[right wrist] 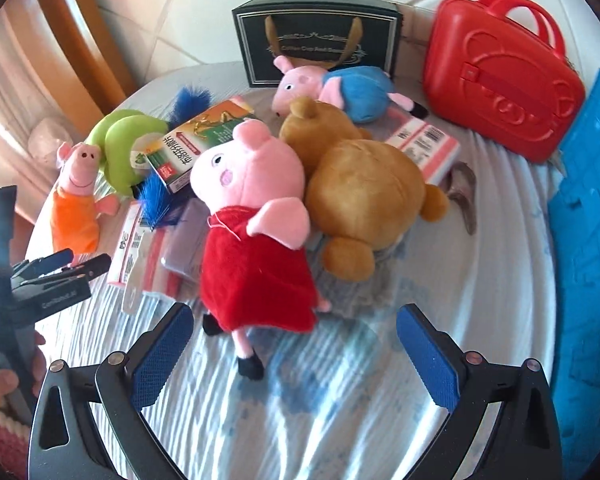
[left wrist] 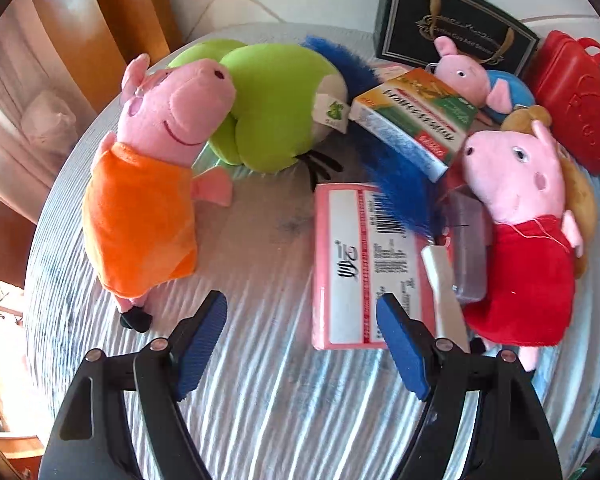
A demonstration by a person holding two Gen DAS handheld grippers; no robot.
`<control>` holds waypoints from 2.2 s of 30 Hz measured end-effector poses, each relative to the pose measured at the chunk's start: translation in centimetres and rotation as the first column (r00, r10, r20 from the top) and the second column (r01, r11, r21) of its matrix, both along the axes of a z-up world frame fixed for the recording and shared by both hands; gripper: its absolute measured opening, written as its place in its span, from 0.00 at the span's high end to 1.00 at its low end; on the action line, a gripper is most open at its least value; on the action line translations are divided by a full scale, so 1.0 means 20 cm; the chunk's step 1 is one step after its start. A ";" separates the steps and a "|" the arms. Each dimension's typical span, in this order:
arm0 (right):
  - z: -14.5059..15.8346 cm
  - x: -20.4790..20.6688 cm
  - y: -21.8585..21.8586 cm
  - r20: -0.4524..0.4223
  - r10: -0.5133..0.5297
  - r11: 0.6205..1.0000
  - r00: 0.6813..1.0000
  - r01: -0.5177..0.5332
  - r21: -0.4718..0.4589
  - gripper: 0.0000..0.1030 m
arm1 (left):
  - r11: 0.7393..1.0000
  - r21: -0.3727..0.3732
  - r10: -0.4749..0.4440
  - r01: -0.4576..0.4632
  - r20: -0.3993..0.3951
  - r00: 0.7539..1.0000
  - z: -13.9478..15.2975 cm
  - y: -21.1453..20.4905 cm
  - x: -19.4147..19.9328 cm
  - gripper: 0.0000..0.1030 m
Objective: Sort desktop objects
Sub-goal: 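Grasp the pink tissue pack with left tool while right grasps the red-dressed pig, then lift and carry the tissue pack and the pig over the blue bin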
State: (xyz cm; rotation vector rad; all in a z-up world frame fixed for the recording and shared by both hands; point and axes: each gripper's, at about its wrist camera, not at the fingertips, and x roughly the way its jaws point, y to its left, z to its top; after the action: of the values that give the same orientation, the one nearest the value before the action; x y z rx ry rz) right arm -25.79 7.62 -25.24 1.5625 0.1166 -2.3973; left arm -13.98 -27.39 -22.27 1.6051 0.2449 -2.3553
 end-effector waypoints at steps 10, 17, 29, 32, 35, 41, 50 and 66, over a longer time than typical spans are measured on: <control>-0.21 -0.23 -0.17 0.072 0.087 0.996 0.994 -0.089 0.028 0.00 | 0.988 0.044 -0.153 0.151 0.032 0.988 -0.16 0.26 -0.32 0.15; -0.34 -0.35 -0.25 0.126 0.107 0.994 0.986 -0.110 0.020 0.00 | 0.989 0.055 -0.137 0.135 0.036 0.990 -0.22 0.19 -0.32 0.12; -0.39 -0.38 -0.32 0.105 0.104 0.994 0.989 -0.107 0.020 0.01 | 0.998 0.030 -0.062 0.061 0.030 0.998 -0.20 0.09 -0.24 0.12; -0.37 -0.40 -0.33 0.090 0.108 0.994 0.990 -0.110 0.019 0.01 | 0.998 0.021 -0.057 0.057 0.031 0.998 -0.21 0.08 -0.26 0.12; -0.42 -0.44 -0.37 0.105 0.115 0.993 0.988 -0.117 0.017 0.08 | 0.999 0.013 -0.050 0.049 0.025 0.998 -0.20 0.09 -0.25 0.13; -0.38 -0.42 -0.34 0.059 0.099 0.994 0.993 -0.101 0.031 0.26 | 0.998 -0.024 -0.060 0.059 -0.050 0.997 -0.04 0.16 -0.18 0.13; -0.12 -0.26 -0.26 -0.078 0.084 0.996 0.993 -0.085 -0.016 0.26 | 0.993 -0.089 -0.090 0.073 -0.205 0.975 0.28 0.23 -0.04 0.13; 0.54 0.25 -0.01 -0.403 0.014 0.998 0.915 -0.039 -0.054 0.26 | 0.976 -0.158 -0.198 0.147 -0.385 0.902 0.75 0.56 0.36 0.13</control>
State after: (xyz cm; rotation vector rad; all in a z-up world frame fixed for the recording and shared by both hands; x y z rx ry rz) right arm -20.70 7.48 -14.38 1.0125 0.1433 -2.6397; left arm -6.77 -16.19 -7.30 1.1166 0.0321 -2.7612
